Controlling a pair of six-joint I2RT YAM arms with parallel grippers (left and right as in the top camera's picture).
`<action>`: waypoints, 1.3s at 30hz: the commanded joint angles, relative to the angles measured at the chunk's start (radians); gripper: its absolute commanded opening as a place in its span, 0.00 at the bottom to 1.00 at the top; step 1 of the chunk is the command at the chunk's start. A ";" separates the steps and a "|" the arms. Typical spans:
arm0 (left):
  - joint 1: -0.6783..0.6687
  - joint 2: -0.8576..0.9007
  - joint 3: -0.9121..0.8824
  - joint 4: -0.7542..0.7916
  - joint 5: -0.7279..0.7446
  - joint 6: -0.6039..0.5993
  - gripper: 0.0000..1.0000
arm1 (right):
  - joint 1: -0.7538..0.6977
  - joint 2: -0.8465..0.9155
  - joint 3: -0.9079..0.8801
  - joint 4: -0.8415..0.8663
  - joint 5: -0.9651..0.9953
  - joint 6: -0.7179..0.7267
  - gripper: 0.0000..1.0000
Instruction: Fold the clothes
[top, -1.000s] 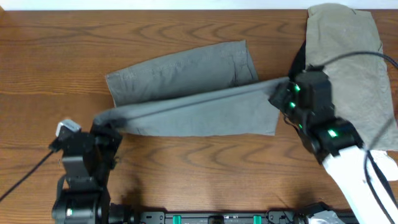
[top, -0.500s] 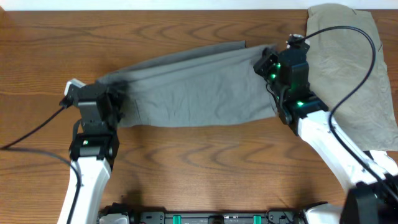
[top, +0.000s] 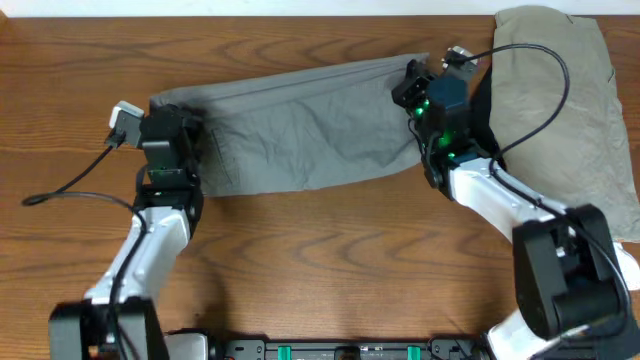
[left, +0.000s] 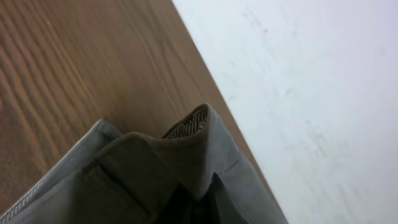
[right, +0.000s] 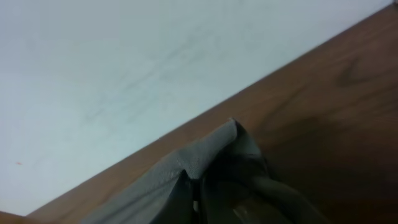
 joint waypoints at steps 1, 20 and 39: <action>0.018 0.065 0.011 0.048 -0.116 0.017 0.06 | -0.011 0.066 0.058 0.009 0.107 0.016 0.02; 0.018 0.273 0.011 0.302 -0.190 0.033 0.94 | 0.002 0.303 0.265 0.010 0.107 0.032 0.98; 0.019 0.126 0.108 -0.010 0.075 0.436 0.98 | 0.014 0.278 0.456 -0.381 -0.134 -0.347 0.99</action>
